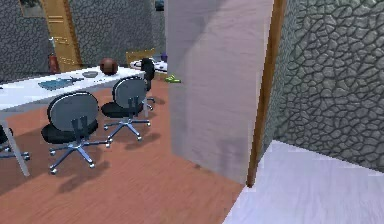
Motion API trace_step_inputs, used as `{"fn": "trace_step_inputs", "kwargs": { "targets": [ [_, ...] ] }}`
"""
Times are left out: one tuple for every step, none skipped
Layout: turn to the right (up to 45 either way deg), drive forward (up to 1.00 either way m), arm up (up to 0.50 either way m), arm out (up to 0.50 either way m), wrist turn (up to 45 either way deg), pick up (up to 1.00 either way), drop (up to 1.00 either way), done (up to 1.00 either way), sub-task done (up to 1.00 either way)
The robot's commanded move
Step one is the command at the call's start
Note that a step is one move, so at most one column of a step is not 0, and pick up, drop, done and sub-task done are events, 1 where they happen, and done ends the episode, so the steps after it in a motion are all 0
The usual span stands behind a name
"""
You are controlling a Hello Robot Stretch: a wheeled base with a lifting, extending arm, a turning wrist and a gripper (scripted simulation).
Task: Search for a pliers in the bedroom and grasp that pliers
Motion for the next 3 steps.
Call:
{"fn": "trace_step_inputs", "kwargs": {
  "targets": [
    [0.0, 0.30, 0.00, 0.00, 0.0, 0.00, 0.00, 0.00, 0.00],
    [-21.0, 0.00, 0.00, 0.00, 0.0, 0.00, 0.00, 0.00, 0.00],
    [0.0, 1.00, 0.00, 0.00, 0.0, 0.00, 0.00, 0.00, 0.00]
  ]
}}
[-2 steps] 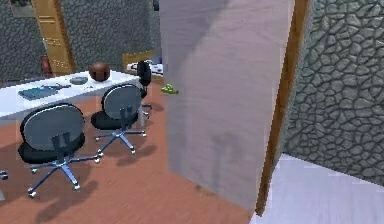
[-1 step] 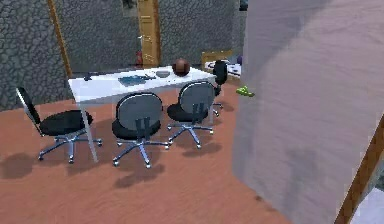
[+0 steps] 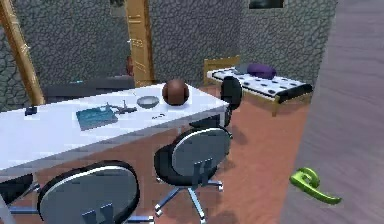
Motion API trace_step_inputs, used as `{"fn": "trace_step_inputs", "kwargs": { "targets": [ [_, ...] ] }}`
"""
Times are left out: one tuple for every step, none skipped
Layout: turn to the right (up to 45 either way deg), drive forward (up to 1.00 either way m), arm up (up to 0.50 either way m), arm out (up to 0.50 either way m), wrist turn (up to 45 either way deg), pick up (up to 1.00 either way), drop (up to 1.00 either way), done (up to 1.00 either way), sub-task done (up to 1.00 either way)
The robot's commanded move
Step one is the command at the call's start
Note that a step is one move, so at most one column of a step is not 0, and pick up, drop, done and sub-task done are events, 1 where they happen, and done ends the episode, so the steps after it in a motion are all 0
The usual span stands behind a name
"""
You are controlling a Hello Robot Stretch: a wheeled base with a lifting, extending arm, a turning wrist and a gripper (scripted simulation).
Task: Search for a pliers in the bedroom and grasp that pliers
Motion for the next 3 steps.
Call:
{"fn": "trace_step_inputs", "kwargs": {
  "targets": [
    [0.0, 0.25, 0.00, 0.00, 0.0, 0.00, 0.00, 0.00, 0.00],
    [-45.0, 0.00, 0.00, 0.00, 0.0, 0.00, 0.00, 0.00, 0.00],
    [-45.0, 0.00, 0.00, 0.00, 0.0, 0.00, 0.00, 0.00, 0.00]
  ]
}}
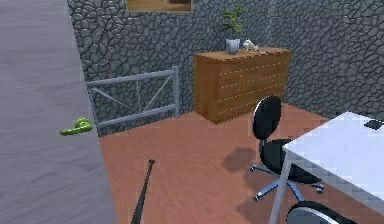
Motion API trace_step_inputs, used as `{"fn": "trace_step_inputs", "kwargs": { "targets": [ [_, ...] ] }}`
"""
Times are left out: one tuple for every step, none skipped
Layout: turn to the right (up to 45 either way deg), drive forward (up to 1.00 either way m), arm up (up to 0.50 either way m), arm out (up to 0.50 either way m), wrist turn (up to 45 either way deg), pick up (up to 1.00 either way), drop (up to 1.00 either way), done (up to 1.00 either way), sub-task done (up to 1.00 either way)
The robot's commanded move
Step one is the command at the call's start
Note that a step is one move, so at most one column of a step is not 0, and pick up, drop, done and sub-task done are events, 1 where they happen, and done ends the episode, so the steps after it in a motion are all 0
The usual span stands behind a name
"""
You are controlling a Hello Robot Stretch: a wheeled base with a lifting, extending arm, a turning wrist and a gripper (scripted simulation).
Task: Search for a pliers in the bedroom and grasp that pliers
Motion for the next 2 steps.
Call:
{"fn": "trace_step_inputs", "kwargs": {
  "targets": [
    [-21.0, 0.00, 0.00, 0.00, 0.0, 0.00, 0.00, 0.00, 0.00],
    [-3.0, 0.00, 0.00, 0.00, 0.0, 0.00, 0.00, 0.00, 0.00]
  ]
}}
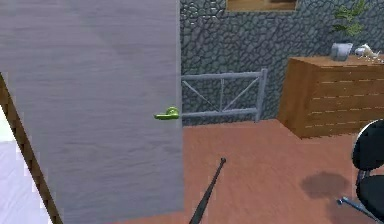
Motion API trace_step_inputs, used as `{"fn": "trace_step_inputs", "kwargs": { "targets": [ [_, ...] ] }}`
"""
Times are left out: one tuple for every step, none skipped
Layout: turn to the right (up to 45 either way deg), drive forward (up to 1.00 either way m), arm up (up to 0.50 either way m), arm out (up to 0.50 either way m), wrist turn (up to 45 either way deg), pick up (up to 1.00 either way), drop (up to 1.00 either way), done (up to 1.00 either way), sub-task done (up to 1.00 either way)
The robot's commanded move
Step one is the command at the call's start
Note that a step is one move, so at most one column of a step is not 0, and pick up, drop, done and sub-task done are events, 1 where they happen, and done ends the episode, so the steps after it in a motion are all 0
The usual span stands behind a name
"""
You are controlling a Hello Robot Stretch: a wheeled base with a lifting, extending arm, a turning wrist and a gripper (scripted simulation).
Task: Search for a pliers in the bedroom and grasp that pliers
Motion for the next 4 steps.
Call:
{"fn": "trace_step_inputs", "kwargs": {
  "targets": [
    [45.0, 0.00, 0.00, 0.00, 0.0, 0.00, 0.00, 0.00, 0.00],
    [45.0, 0.00, 0.00, 0.00, 0.0, 0.00, 0.00, 0.00, 0.00],
    [27.0, 0.00, 0.00, 0.00, 0.0, 0.00, 0.00, 0.00, 0.00],
    [0.0, 0.45, 0.00, 0.00, 0.0, 0.00, 0.00, 0.00, 0.00]
  ]
}}
